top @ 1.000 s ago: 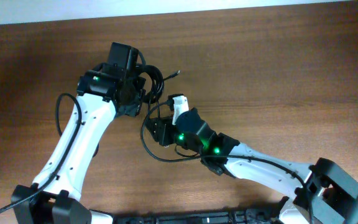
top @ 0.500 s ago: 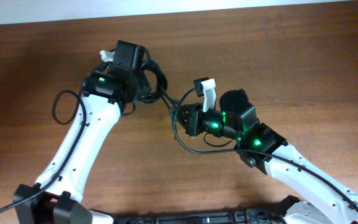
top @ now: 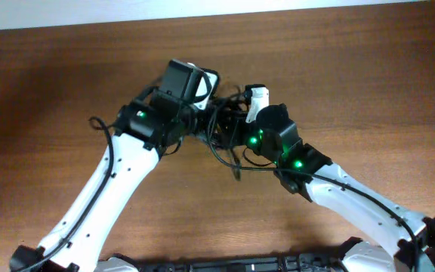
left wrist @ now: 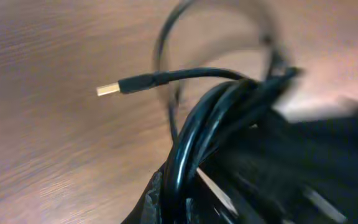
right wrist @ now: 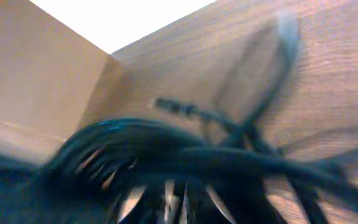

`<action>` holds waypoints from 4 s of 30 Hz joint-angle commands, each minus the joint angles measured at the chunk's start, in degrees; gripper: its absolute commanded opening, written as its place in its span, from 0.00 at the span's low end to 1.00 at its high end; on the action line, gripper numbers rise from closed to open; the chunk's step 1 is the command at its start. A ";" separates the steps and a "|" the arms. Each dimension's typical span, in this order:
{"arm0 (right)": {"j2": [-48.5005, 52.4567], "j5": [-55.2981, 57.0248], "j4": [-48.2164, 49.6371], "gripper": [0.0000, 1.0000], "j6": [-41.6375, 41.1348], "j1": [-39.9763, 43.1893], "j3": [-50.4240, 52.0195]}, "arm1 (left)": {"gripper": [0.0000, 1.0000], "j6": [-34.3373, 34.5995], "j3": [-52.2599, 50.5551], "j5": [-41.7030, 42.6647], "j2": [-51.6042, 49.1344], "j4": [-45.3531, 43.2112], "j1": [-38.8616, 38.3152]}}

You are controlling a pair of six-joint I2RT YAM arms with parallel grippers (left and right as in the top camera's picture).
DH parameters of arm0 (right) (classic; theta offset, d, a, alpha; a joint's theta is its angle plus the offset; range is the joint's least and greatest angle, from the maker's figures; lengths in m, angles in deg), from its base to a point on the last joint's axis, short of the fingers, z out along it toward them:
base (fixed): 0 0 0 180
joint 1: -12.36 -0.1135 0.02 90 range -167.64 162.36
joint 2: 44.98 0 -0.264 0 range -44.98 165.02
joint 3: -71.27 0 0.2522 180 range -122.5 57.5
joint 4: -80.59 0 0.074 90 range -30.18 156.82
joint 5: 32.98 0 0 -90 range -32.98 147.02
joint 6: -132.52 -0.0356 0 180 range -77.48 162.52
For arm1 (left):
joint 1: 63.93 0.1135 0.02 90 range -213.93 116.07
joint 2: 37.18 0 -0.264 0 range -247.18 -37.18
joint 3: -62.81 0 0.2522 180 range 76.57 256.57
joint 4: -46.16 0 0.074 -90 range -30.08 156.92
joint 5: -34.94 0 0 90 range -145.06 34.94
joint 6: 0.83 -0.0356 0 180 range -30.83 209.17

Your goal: Untangle cables

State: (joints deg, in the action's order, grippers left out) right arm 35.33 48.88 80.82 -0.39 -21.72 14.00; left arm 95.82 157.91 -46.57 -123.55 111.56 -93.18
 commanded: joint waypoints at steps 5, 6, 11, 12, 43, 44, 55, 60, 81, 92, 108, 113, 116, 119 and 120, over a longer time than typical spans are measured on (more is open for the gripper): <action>-7.21 -17.99 -2.84 0.84 0.74 9.33 -0.44 | 0.00 -5.11 1.01 12.15 1.86 0.72 12.04; -8.74 -19.41 -4.72 0.87 0.94 10.95 -0.44 | 0.00 -3.56 1.01 12.44 1.86 -0.07 14.84; -9.57 -20.65 -12.61 0.92 20.46 14.53 -0.44 | 0.00 -14.84 1.01 31.95 1.86 0.70 22.56; -8.57 -20.81 -12.46 0.92 22.23 14.19 -0.44 | 0.00 -21.05 1.01 36.74 1.86 2.27 22.49; -2.14 -26.60 10.10 0.80 27.45 5.11 -0.44 | 0.00 -35.10 1.01 43.47 1.86 12.63 14.34; -0.96 -26.60 13.77 0.80 27.45 5.11 -0.44 | 0.00 -37.42 1.01 45.83 1.86 13.40 13.57; 4.39 -9.79 7.72 0.66 18.16 26.51 -0.44 | 0.00 -47.52 1.01 46.58 1.86 24.09 17.88; 4.39 -9.86 -0.70 0.67 18.16 33.79 -0.44 | 0.00 -46.99 1.01 42.77 1.86 22.99 26.91; 4.39 -27.39 11.63 0.68 -19.23 5.49 -0.44 | 0.00 -41.94 0.98 35.26 1.73 11.82 20.00; 0.31 -12.24 -18.21 0.04 -3.61 18.29 -0.44 | 0.00 -9.81 1.01 15.78 1.75 5.60 31.15; -4.96 -1.62 -40.41 0.04 5.07 41.38 -0.44 | 0.00 26.99 1.01 -16.52 1.73 0.02 45.29; -4.96 -18.49 -29.53 0.12 14.23 33.38 -0.44 | 0.00 24.72 1.01 3.87 -0.17 -1.51 40.02; -4.94 -18.18 -28.52 0.26 20.74 23.50 -0.44 | 0.01 24.55 1.01 3.98 -2.84 -1.51 33.31; -4.96 -13.92 -27.93 0.63 24.24 18.62 -0.46 | 0.69 24.57 0.98 3.13 -6.23 -1.60 26.21; -4.98 -14.14 -27.41 0.70 24.04 18.84 -0.63 | 0.93 24.57 1.01 1.99 -7.37 -1.57 24.68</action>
State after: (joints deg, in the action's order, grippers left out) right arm 30.61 32.62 52.43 20.65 -2.62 13.58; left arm 120.89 158.02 -44.08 -128.03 110.01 -64.51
